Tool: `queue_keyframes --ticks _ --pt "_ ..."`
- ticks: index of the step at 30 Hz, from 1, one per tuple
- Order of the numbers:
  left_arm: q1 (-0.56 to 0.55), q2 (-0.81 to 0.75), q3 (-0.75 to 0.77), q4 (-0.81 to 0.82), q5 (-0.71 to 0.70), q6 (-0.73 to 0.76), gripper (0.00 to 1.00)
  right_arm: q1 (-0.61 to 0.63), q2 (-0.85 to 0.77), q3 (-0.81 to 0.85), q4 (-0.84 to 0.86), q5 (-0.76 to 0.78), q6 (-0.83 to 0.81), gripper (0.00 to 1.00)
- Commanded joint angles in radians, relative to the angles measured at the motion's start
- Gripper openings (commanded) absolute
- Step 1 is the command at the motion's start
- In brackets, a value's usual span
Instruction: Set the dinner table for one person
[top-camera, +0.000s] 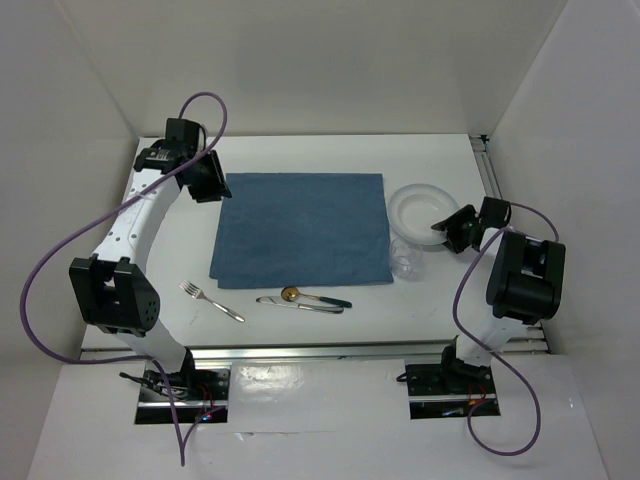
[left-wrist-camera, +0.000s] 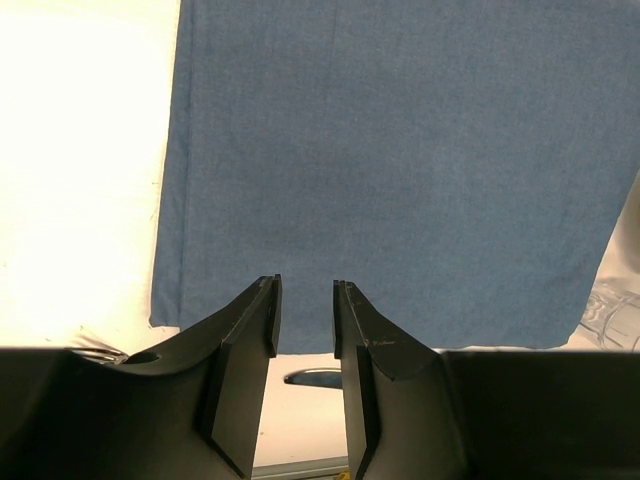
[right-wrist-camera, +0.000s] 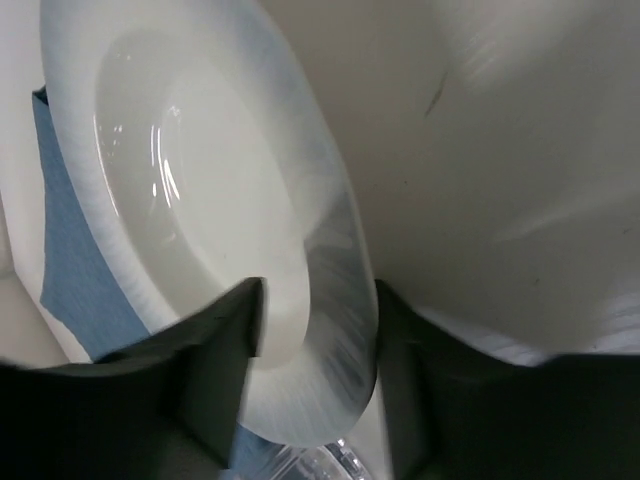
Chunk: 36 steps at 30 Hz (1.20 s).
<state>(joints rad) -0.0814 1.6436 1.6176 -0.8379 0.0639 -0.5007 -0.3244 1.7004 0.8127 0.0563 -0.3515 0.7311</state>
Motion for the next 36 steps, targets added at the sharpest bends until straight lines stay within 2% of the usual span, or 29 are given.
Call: queue_keyframes --ticks 1,3,6,7,9,16,22,27,31,33,34,36 --pt "-0.004 -0.014 0.042 -0.006 -0.007 0.013 0.45 -0.002 0.021 0.0 0.05 0.037 0.046 0.5" --pt "-0.004 -0.014 0.051 -0.006 0.002 0.022 0.45 -0.002 0.01 -0.015 0.04 0.066 0.057 0.4" --pt "-0.004 -0.014 0.06 -0.016 0.002 0.022 0.45 -0.002 -0.034 -0.026 0.04 0.106 0.07 0.2" --pt "-0.004 -0.014 0.061 -0.017 -0.007 0.022 0.45 -0.002 -0.06 -0.026 0.031 0.106 0.07 0.1" --pt "-0.004 -0.014 0.061 -0.017 -0.007 0.031 0.45 -0.002 -0.085 -0.017 0.031 0.106 0.079 0.0" --pt "-0.004 -0.042 0.05 -0.017 -0.007 0.04 0.45 -0.002 -0.203 0.101 -0.019 0.115 0.079 0.0" --pt "-0.004 -0.051 0.05 -0.017 -0.007 0.04 0.45 0.008 -0.268 0.241 -0.049 0.042 0.054 0.0" --pt "-0.004 -0.051 0.05 -0.026 -0.007 0.031 0.45 0.102 -0.268 0.318 -0.038 -0.046 0.013 0.0" --pt "-0.004 -0.062 0.05 -0.026 -0.007 0.031 0.45 0.226 -0.197 0.391 -0.038 -0.109 -0.013 0.0" --pt "-0.004 -0.085 0.039 -0.026 -0.019 0.031 0.45 0.348 -0.147 0.425 -0.038 -0.121 -0.013 0.0" --pt "-0.004 -0.085 0.039 -0.026 -0.029 0.031 0.45 0.349 -0.128 0.436 -0.038 -0.13 -0.024 0.0" --pt "-0.004 -0.096 0.039 -0.026 -0.038 0.022 0.45 0.433 -0.091 0.473 -0.038 -0.13 -0.024 0.0"
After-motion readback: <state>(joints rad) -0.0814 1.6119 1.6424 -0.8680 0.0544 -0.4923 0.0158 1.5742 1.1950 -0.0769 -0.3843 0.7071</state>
